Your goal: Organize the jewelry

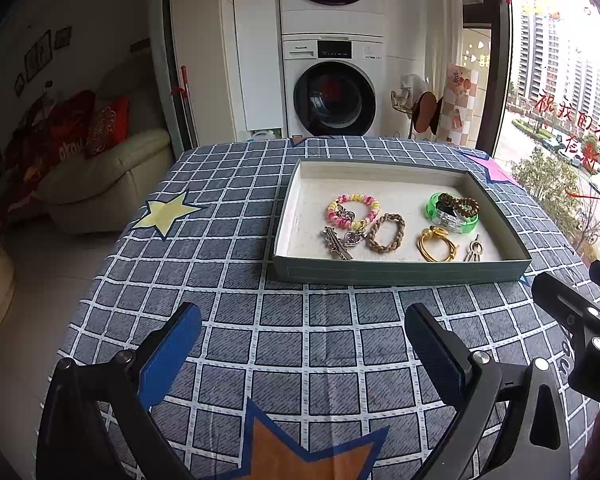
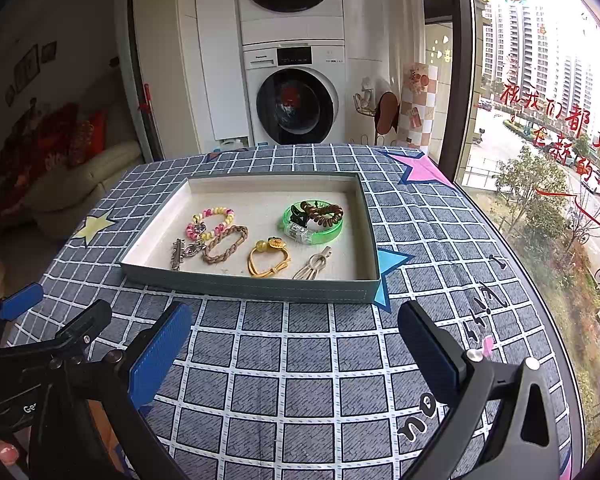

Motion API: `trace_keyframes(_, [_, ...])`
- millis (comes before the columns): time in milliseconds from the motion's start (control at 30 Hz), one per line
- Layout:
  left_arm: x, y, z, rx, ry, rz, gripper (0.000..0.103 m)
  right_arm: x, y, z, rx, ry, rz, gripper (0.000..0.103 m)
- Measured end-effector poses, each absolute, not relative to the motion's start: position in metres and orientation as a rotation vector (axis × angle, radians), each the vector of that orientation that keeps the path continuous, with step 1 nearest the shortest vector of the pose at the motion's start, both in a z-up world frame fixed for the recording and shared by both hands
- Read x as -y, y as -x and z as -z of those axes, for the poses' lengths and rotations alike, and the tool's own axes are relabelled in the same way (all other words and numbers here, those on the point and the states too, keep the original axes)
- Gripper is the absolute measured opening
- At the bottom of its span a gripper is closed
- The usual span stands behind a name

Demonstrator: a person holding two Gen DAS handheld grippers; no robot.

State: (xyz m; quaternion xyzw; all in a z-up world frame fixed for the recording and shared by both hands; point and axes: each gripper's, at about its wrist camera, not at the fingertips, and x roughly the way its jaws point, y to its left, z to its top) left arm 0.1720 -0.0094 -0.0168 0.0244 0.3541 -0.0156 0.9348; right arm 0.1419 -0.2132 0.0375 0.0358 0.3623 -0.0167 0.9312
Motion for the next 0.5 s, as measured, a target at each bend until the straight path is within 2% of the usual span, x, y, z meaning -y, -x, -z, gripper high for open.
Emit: trace_keyframes(500, [0.0091, -0.1714, 0.0136, -0.721, -0.046, 0.027, 0.103, 0.2116, -0.141, -0.0395, -0.738, -0.072, 0.035, 0.103])
